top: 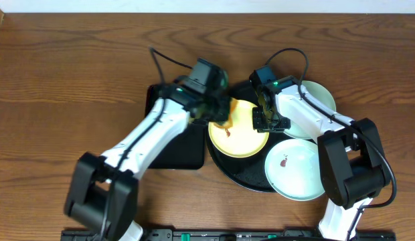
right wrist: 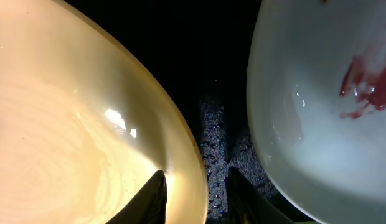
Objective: Clean dirty plates on tray and stack at the side
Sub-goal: 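Move held sponge over yellow plate with left gripper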
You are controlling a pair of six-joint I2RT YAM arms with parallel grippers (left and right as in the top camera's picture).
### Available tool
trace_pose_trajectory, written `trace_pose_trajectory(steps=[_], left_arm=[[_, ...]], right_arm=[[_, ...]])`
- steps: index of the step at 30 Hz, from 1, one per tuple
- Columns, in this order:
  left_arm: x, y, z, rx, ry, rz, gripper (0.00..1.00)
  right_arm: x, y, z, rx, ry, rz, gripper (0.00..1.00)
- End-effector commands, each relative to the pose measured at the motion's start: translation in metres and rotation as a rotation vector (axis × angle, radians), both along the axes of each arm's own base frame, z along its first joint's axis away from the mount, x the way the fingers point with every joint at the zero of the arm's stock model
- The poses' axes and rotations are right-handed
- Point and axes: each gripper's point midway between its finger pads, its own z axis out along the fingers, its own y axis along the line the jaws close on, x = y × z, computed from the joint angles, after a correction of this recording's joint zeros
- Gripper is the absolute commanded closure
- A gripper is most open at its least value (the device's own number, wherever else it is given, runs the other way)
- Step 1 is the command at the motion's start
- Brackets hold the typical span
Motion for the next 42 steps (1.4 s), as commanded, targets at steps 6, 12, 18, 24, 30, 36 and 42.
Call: trace_pose_trajectory(steps=[6, 12, 18, 24, 30, 36, 42], left_arm=[[-0.021, -0.02, -0.04, 0.122, 0.041, 0.022, 0.93], [-0.019, -0.018, -0.042, 0.154, 0.023, 0.038, 0.93], [-0.019, -0.015, -0.043, 0.159, 0.029, 0.061, 0.92], [-0.02, -0.011, -0.053, 0.161, 0.04, 0.108, 0.92], [-0.02, -0.011, -0.064, 0.145, 0.032, 0.122, 0.92], [-0.012, -0.017, -0.067, 0.105, -0.015, 0.124, 0.92], [-0.017, -0.013, -0.083, 0.111, 0.03, 0.169, 0.92]], right_arm=[[-0.002, -0.001, -0.001, -0.012, 0.001, 0.021, 0.7], [-0.003, 0.0, -0.001, -0.007, 0.006, 0.02, 0.89], [-0.004, 0.002, -0.001, 0.007, 0.011, 0.02, 0.71], [-0.004, 0.005, -0.001, 0.024, 0.014, 0.02, 0.75], [-0.004, 0.006, -0.001, 0.025, 0.012, 0.02, 0.77], [-0.004, 0.006, -0.001, 0.025, 0.011, 0.02, 0.77], [-0.004, 0.006, -0.001, 0.025, 0.011, 0.02, 0.78]])
